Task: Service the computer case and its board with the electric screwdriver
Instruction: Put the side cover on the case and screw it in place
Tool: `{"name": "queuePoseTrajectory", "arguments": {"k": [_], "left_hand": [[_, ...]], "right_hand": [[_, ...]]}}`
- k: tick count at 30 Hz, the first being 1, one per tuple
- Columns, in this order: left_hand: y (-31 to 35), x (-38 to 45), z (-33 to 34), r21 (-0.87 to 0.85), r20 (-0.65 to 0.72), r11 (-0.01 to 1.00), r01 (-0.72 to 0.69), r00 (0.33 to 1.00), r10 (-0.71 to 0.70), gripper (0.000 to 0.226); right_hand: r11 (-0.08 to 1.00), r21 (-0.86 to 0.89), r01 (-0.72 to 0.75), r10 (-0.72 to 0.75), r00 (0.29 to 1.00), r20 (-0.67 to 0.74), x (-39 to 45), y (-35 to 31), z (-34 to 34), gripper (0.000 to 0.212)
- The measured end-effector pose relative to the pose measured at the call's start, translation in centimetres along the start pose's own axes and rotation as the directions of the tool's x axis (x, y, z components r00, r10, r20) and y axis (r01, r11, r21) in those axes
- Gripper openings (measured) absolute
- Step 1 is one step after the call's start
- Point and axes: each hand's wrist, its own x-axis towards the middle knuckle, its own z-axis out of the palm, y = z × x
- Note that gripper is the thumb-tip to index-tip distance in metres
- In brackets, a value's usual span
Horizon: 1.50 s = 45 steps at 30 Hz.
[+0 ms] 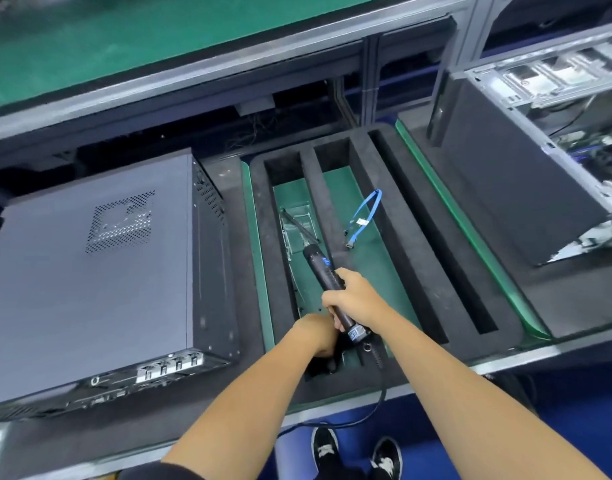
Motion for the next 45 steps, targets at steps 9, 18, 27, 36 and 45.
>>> {"name": "queuePoseTrajectory", "arguments": {"k": [9,18,27,36,45], "left_hand": [[1.1,0.0,0.8,-0.005,0.141,0.988,-0.152,0.978,0.151,0.037],[1.0,-0.8,0.3,-0.076,0.071,0.989,-0.126,0.989,0.131,0.025],[-3.0,-5.5,-5.1,-0.453,-0.291,0.888,-0.077,0.954,-0.066,0.02],[-8.0,-14.2,-11.4,-0.831,-0.475,0.147,-0.537,0.547,-0.689,0.014],[-12.9,-22.9,-8.8,-0.484,-0.358,-0.212,-0.849,0.413,-0.837,0.013]], "right_hand": [[1.0,0.012,-0.015,0.015,1.0,-0.017,0.1,0.2,0.1,0.031],[1.0,0.026,0.002,-0.001,0.999,-0.047,0.1,0.4,0.3,0.021],[0.995,0.102,0.021,-0.017,0.999,-0.044,-1.3,-2.2,0.3,0.016],[0.956,0.138,0.258,-0.262,0.965,0.016,-5.4,-10.6,2.6,0.016],[0.929,0.033,0.369,-0.37,0.918,0.144,-10.6,-15.8,12.0,0.021]]}}
